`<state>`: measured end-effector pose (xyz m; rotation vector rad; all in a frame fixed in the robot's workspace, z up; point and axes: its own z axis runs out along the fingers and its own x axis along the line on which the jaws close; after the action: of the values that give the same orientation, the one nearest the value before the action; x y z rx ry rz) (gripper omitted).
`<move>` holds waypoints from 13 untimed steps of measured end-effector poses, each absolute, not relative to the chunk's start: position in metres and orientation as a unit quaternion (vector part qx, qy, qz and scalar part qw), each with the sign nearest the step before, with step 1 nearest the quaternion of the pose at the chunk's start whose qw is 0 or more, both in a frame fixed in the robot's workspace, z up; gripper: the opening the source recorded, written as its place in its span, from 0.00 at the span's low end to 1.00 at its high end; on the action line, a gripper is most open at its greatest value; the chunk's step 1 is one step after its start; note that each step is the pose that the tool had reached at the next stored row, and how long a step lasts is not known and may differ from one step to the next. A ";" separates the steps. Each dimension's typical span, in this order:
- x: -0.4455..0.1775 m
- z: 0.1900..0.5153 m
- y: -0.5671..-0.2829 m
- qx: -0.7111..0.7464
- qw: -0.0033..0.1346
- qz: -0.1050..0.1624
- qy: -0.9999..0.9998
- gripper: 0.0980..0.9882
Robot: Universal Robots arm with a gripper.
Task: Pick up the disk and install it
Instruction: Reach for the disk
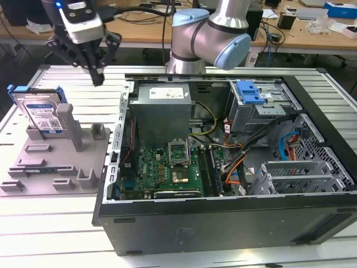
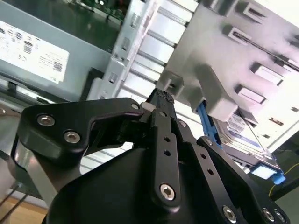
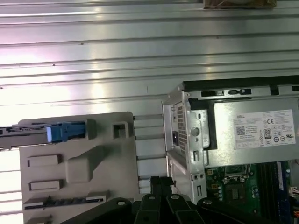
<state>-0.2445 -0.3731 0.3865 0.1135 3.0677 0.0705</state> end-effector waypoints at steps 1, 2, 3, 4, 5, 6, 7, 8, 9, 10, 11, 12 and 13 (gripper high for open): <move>-0.251 0.386 -0.372 0.037 0.035 0.023 0.998 0.01; -0.258 0.386 -0.370 0.037 0.035 0.023 0.998 0.01; -0.262 0.385 -0.368 0.037 0.035 0.023 0.998 0.01; -0.267 0.385 -0.367 0.037 0.035 0.023 0.998 0.01; -0.272 0.385 -0.365 0.037 0.035 0.023 0.998 0.01; -0.277 0.384 -0.364 0.037 0.034 0.023 0.998 0.01; -0.281 0.384 -0.363 0.037 0.034 0.023 0.998 0.01; -0.285 0.384 -0.362 0.037 0.034 0.023 0.998 0.01; -0.290 0.383 -0.360 0.037 0.034 0.023 0.998 0.01; -0.295 0.383 -0.359 0.037 0.034 0.023 0.998 0.01; -0.299 0.383 -0.358 0.037 0.033 0.023 0.998 0.01; -0.302 0.383 -0.357 0.037 0.033 0.023 0.999 0.01; -0.306 0.382 -0.355 0.037 0.033 0.023 0.999 0.01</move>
<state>-0.3062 -0.3555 0.3825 0.1135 3.0726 0.0704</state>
